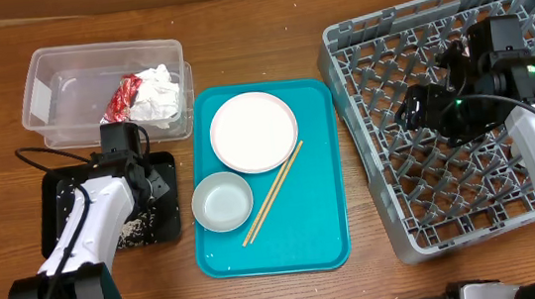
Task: Sort waste into correct bins and load items into the dishwasher
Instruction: 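Carry the scrap to the black tray and drop it on the rice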
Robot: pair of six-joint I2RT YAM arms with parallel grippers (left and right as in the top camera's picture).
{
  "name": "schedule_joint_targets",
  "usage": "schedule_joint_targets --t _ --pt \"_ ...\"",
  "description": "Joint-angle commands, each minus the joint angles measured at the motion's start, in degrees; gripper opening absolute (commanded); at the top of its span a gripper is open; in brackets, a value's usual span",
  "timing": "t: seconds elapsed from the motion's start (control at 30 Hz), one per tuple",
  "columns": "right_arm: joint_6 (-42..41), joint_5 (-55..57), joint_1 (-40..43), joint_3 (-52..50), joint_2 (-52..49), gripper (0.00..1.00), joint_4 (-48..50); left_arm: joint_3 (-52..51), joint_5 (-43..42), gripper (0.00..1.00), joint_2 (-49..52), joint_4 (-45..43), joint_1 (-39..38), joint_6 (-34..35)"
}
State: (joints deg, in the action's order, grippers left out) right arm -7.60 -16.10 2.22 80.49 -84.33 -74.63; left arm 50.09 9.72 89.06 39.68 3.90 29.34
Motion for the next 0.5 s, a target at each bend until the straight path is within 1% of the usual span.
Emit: schedule_joint_targets --t 0.0,0.07,0.1,0.23,0.4,0.47 --pt "0.37 -0.26 0.09 0.24 0.04 0.85 -0.13 1.53 1.20 0.21 0.15 -0.11 0.22 -2.12" --pt "0.37 -0.24 0.09 0.24 0.04 0.85 -0.15 2.01 1.20 0.26 0.13 0.15 0.26 -2.84" --pt "0.37 -0.26 0.09 0.24 0.04 0.85 -0.15 2.56 1.20 0.30 0.13 0.74 0.26 -3.15" --pt "0.37 -0.26 0.09 0.24 0.04 0.85 -0.26 6.25 1.22 0.42 0.11 4.26 0.26 -4.13" --pt "0.37 -0.26 0.09 0.24 0.04 0.85 -0.31 12.50 0.50 0.45 0.07 9.55 0.22 -4.09" --pt "0.37 -0.26 0.09 0.24 0.04 0.85 -0.31 14.88 -2.21 0.45 0.07 11.69 0.13 -4.20"
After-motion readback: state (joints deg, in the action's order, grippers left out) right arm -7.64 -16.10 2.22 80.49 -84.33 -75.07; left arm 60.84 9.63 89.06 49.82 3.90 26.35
